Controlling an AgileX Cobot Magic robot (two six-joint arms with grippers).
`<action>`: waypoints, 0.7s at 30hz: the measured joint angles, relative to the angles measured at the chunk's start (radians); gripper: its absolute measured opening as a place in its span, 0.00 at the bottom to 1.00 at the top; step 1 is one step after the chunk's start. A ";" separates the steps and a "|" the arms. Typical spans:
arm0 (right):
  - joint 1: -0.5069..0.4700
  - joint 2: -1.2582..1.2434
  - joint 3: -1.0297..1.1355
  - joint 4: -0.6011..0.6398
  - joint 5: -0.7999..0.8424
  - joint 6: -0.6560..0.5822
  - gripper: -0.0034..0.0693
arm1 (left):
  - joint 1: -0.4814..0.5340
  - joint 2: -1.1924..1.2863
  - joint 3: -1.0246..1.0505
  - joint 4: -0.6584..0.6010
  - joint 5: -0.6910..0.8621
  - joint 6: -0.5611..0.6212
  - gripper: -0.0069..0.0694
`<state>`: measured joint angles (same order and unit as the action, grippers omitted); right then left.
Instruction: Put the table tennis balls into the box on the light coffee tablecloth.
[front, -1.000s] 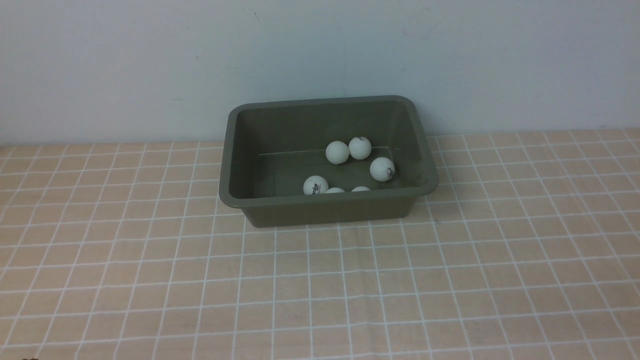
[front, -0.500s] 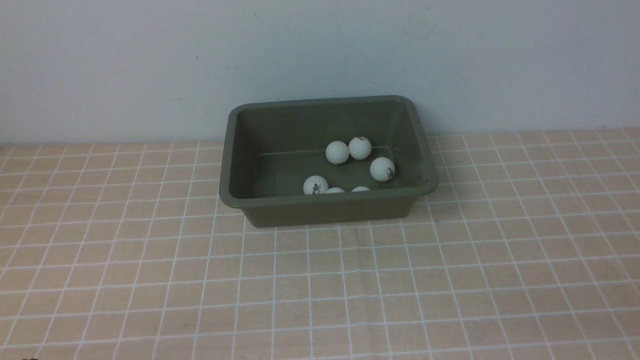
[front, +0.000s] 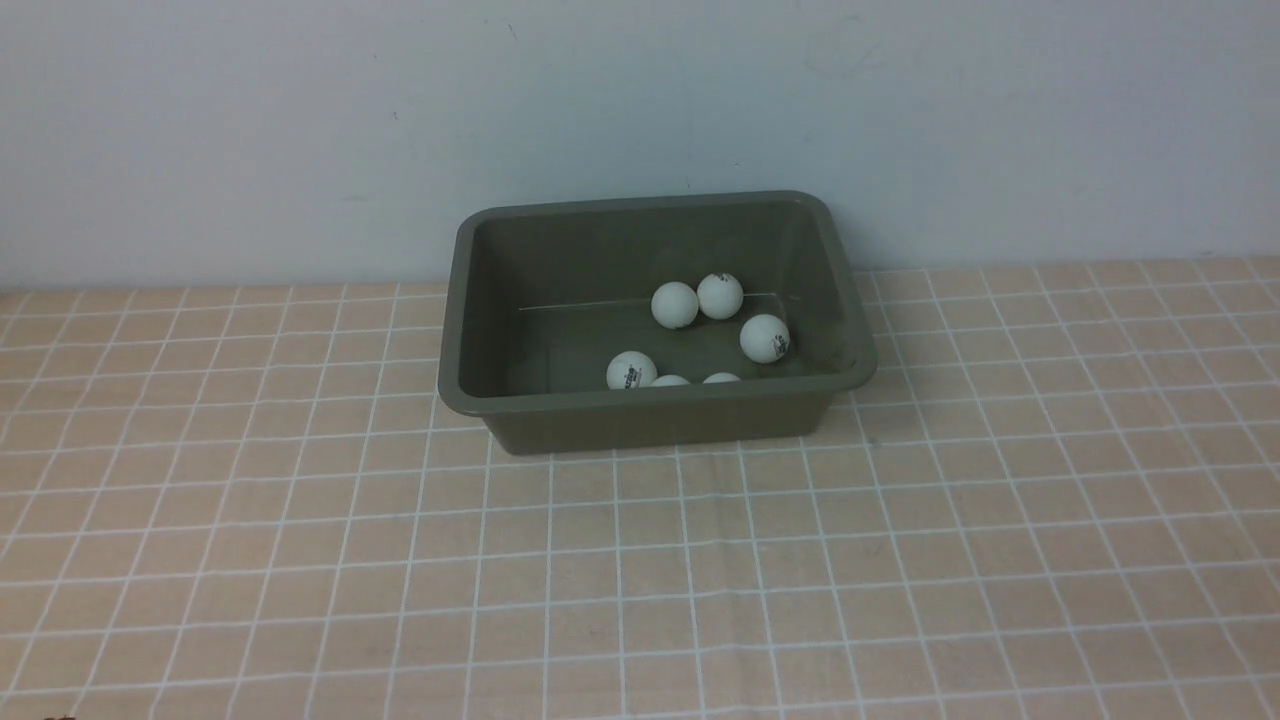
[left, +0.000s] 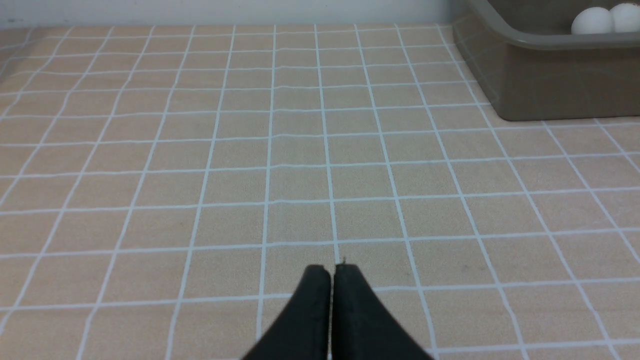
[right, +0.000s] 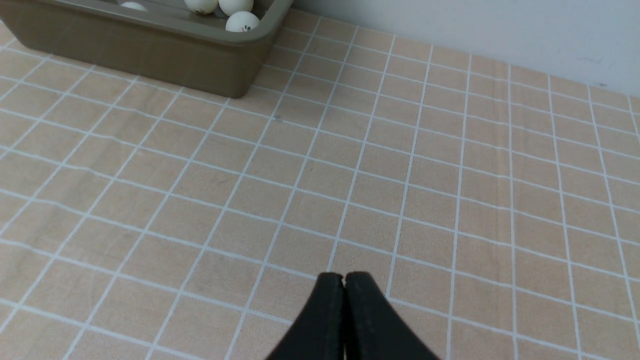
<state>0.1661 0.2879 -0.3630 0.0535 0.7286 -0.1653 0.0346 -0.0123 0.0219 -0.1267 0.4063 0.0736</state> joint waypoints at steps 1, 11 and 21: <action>0.000 0.000 0.000 0.000 0.000 0.000 0.03 | 0.000 0.000 0.000 0.000 0.000 0.000 0.03; -0.219 -0.084 0.009 0.083 -0.219 -0.004 0.03 | 0.001 0.000 0.000 0.000 -0.001 0.000 0.03; -0.289 -0.288 0.285 0.111 -0.409 -0.006 0.03 | 0.001 0.000 0.000 0.000 -0.001 0.000 0.03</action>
<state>-0.1227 -0.0004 -0.0778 0.1643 0.3192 -0.1717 0.0353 -0.0123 0.0219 -0.1267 0.4055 0.0736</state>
